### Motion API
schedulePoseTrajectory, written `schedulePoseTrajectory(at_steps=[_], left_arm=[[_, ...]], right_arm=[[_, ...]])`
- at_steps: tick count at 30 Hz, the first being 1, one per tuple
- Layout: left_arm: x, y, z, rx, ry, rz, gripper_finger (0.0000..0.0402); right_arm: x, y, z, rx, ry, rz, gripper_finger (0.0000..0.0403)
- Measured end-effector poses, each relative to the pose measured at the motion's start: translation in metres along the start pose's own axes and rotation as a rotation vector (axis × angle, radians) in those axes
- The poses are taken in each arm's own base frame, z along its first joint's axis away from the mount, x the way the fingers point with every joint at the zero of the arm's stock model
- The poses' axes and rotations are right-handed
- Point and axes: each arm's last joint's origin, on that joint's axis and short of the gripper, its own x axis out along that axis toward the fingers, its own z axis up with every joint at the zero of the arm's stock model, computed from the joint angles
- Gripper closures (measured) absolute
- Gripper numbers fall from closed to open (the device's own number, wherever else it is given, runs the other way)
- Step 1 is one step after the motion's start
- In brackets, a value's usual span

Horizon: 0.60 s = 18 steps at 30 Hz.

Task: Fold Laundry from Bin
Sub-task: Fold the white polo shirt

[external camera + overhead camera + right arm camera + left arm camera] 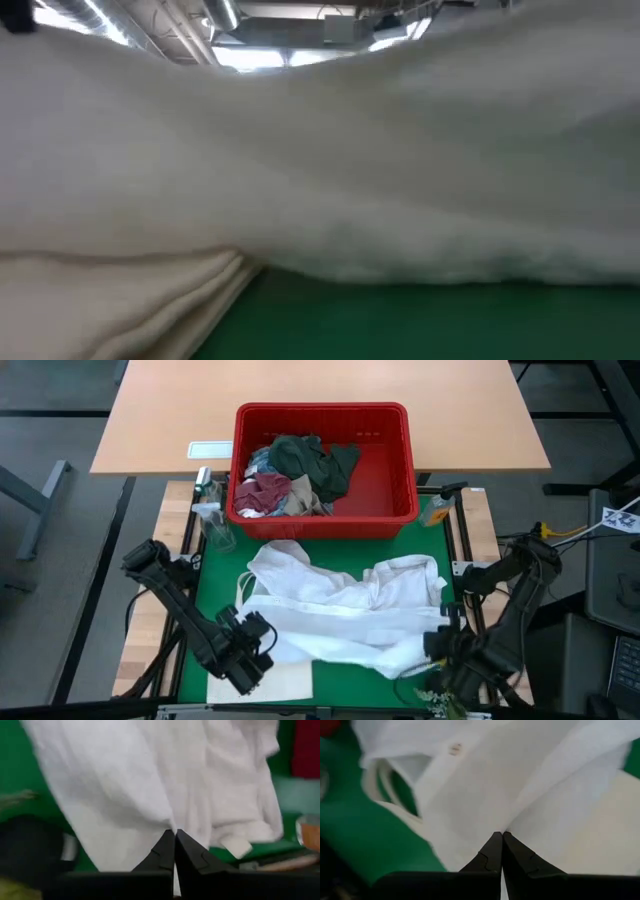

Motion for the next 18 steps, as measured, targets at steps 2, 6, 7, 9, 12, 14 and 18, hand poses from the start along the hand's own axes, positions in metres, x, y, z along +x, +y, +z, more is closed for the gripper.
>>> schedulePoseTrajectory(at_steps=[2,6,7,9,12,14,18], left_arm=[[0.001,0.003,0.004,-0.001,-0.003,0.033,0.0401],[0.005,0.007,0.011,-0.014,-0.022,0.068,0.0401],[0.005,0.008,0.014,-0.018,-0.026,0.078,0.0401],[0.007,0.010,0.018,-0.025,-0.039,0.094,0.0401],[0.011,0.014,0.023,-0.031,-0.049,0.130,0.0401],[0.017,0.016,0.025,-0.031,-0.043,0.153,0.0401],[0.032,0.021,0.024,-0.025,-0.031,0.206,0.0401]], right_arm=[[0.010,-0.009,-0.002,0.023,0.035,-0.025,0.0402],[0.027,-0.024,-0.017,0.037,0.109,-0.043,0.0402],[0.030,-0.029,-0.021,0.051,0.118,-0.052,0.0402],[0.037,-0.036,-0.028,0.103,0.125,-0.066,0.0402],[0.046,-0.049,-0.039,0.176,0.114,-0.101,0.0402],[0.053,-0.054,-0.044,0.193,0.103,-0.127,0.0402],[0.065,-0.061,-0.052,0.184,0.110,-0.172,0.0402]])
